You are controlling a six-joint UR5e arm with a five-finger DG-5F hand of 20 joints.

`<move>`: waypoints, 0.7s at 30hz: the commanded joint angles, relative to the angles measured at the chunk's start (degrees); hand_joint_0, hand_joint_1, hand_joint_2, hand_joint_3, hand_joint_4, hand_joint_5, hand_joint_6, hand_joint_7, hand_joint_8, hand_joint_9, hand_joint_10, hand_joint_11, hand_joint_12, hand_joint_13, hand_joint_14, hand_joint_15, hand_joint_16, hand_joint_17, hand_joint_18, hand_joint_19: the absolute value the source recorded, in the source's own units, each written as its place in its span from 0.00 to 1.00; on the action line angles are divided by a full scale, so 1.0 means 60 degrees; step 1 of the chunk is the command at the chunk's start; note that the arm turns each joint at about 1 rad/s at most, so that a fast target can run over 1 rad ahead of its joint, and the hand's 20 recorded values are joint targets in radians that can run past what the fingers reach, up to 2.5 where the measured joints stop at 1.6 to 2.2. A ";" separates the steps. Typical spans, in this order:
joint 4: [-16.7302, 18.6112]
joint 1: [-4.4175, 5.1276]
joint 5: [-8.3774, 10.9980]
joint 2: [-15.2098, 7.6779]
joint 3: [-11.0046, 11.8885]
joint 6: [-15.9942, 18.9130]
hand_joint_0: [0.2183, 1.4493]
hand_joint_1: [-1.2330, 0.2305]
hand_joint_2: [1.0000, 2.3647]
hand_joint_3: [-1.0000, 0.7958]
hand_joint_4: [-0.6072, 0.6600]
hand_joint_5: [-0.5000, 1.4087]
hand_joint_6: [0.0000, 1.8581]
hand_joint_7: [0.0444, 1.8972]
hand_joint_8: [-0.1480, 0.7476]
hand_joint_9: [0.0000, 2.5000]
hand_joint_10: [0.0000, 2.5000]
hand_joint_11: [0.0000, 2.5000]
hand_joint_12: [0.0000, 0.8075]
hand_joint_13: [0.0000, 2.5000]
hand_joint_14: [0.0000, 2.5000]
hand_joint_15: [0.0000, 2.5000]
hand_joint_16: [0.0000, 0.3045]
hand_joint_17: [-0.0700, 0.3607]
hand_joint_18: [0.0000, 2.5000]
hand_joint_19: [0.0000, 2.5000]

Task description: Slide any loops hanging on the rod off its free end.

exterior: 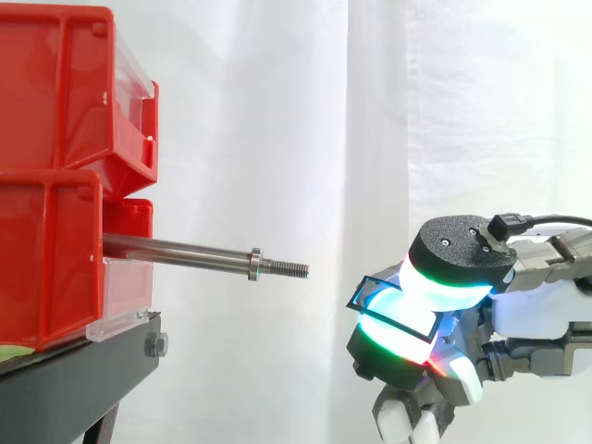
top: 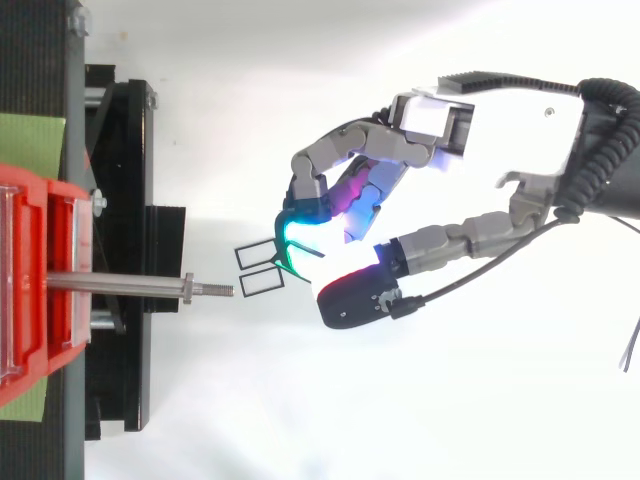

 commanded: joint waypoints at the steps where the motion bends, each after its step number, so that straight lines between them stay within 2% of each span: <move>1: 0.0000 0.0000 0.0000 0.0007 0.0007 0.0000 0.31 0.38 0.00 0.52 0.61 0.21 0.46 0.75 0.62 0.44 0.00 0.24 0.53 0.35 0.00 0.12 0.22 0.51 0.31 0.15; 8: 0.0000 0.0000 0.0000 0.0007 0.0007 0.0000 0.30 0.39 0.00 0.53 0.60 0.20 0.47 0.70 0.61 0.42 0.00 0.22 0.52 0.32 0.00 0.10 0.22 0.51 0.26 0.14; 21: 0.0000 0.0000 0.0000 0.0007 -0.0008 0.0000 0.30 0.39 0.00 0.53 0.60 0.20 0.47 0.70 0.61 0.42 0.00 0.22 0.51 0.32 0.00 0.11 0.22 0.51 0.26 0.15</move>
